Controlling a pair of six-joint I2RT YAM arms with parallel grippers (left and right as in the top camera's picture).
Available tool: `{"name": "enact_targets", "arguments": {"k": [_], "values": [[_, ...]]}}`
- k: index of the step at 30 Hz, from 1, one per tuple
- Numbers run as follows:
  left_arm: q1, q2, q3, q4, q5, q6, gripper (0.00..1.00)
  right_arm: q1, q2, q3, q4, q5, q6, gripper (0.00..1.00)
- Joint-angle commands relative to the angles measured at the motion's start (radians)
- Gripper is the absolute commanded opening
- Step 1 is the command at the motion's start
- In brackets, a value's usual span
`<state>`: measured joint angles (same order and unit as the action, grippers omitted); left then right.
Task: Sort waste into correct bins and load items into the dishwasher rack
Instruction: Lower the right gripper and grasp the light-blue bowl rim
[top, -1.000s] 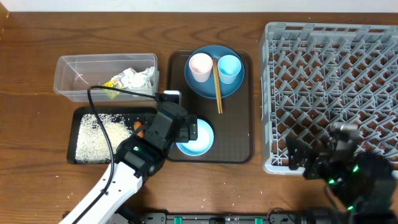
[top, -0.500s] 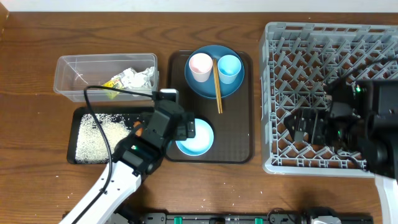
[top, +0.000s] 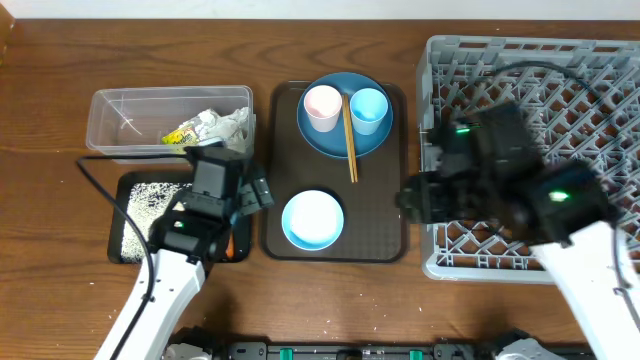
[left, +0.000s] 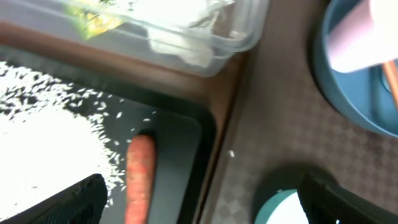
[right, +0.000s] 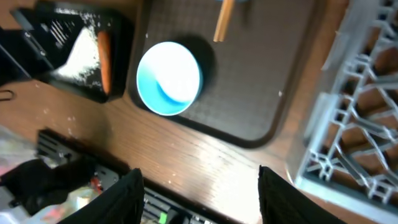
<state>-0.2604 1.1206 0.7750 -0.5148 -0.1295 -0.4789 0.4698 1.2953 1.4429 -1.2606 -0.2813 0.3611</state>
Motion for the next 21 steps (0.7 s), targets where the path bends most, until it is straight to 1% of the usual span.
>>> {"name": "enact_targets", "arguments": {"k": [1,5,9,10,12,21], "values": [[0.05,0.003,0.014,-0.013,0.051,-0.02,1.0,0.12,0.064,0.014,0.056,0.1,0.073,0.57],[0.104,0.003,0.014,-0.031,0.069,-0.02,0.99,0.264,0.19,0.014,0.191,0.137,0.077,0.56],[0.144,0.003,0.014,-0.047,0.069,-0.019,0.99,0.349,0.324,0.014,0.284,0.177,0.08,0.55],[0.155,0.003,0.014,-0.052,0.069,-0.02,0.98,0.362,0.352,0.014,0.3,0.177,0.08,0.55],[0.18,0.003,0.014,-0.06,0.069,-0.02,0.98,0.389,0.412,0.014,0.331,0.177,0.08,0.49],[0.231,0.003,0.014,-0.073,0.07,-0.021,0.98,0.476,0.614,0.014,0.447,0.177,0.079,0.49]]}}
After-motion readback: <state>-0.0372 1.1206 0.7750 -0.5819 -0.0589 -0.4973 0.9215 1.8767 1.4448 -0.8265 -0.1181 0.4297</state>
